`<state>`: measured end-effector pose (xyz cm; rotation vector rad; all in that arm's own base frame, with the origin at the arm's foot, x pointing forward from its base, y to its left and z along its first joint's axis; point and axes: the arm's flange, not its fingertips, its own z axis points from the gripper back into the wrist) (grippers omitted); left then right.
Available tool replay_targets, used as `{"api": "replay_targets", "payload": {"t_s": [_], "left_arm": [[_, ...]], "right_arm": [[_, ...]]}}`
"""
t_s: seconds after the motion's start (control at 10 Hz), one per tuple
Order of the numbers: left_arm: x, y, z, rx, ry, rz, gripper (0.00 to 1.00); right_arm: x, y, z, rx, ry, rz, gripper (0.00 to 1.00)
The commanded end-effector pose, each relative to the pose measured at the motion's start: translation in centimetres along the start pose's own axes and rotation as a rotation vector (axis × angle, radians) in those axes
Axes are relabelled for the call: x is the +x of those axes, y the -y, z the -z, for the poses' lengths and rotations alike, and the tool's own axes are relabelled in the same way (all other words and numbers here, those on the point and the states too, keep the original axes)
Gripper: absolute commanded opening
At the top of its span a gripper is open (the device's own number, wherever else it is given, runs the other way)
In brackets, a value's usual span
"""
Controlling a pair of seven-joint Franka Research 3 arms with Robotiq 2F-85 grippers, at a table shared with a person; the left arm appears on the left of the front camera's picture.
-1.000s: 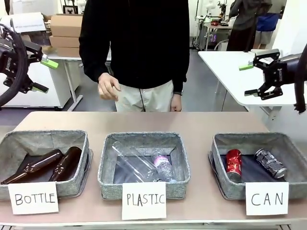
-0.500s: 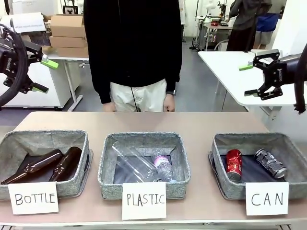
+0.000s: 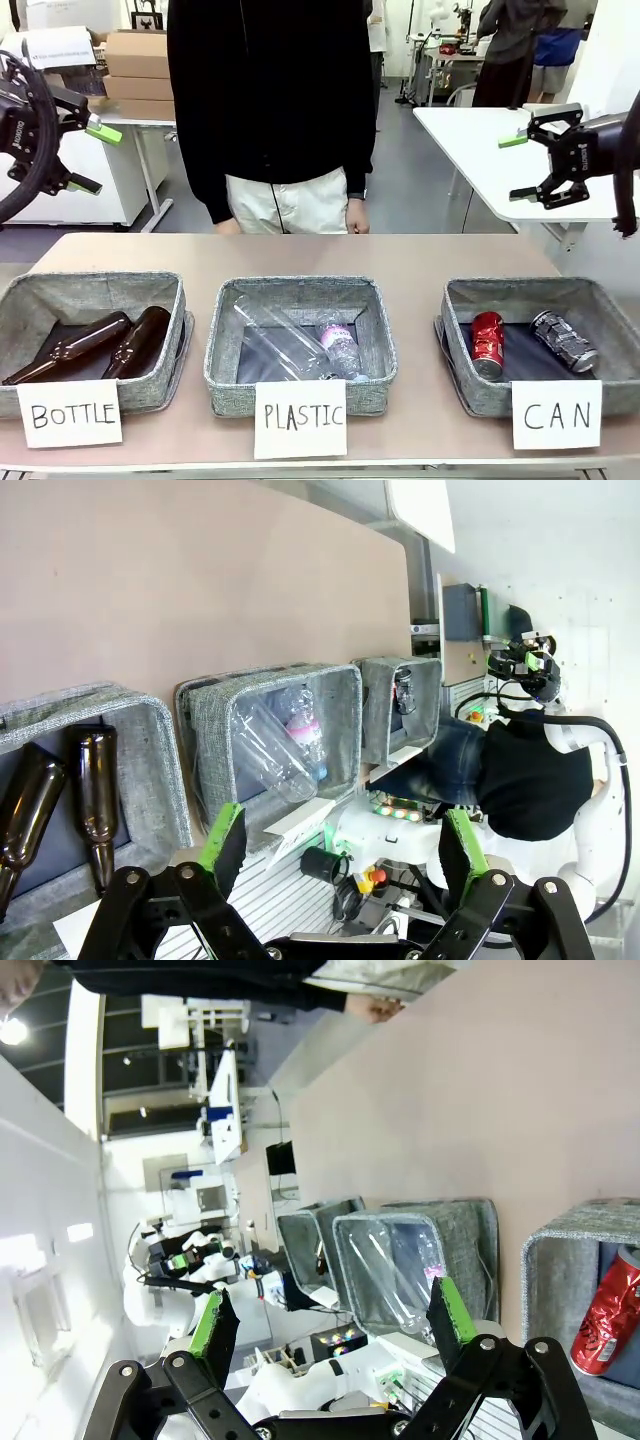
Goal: Sort the can waste into the basket.
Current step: Pick up the can waste from the table and place it in the right Fabric basket.
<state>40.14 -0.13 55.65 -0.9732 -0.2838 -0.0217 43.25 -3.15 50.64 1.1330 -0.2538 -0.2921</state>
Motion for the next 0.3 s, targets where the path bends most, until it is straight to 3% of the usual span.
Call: {"api": "replay_targets", "payload": {"t_s": [0.0, 0.2], "left_arm": [[-0.12, 0.06, -0.23, 0.004, -0.007, -0.005, 1.0], [-0.12, 0.06, -0.23, 0.004, -0.007, -0.005, 1.0]], "right_arm": [[-0.19, 0.01, -0.04, -0.004, 0.01, -0.008, 1.0], [-0.19, 0.01, -0.04, -0.004, 0.01, -0.008, 1.0]]}}
